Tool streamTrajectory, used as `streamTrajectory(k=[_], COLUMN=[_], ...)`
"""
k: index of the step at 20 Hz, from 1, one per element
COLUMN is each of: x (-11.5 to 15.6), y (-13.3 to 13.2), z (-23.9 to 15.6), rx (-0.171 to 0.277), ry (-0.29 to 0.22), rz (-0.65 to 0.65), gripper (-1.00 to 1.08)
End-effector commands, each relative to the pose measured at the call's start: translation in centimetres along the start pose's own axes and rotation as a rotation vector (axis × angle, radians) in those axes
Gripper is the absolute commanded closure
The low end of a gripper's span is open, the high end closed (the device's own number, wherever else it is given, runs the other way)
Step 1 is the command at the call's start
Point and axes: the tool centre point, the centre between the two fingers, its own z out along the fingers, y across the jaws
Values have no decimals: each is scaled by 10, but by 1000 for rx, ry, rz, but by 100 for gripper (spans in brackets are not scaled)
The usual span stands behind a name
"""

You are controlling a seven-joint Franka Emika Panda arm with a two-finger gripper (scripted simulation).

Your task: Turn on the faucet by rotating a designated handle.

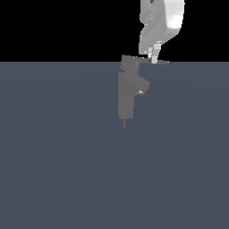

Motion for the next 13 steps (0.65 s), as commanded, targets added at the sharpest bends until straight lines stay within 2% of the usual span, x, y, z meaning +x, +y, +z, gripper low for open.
streamTrajectory(k=[1,13], x=[24,57], y=[-2,-23], z=[2,0], rx=[0,4], ry=[1,1], rz=[29,40], gripper=[108,108])
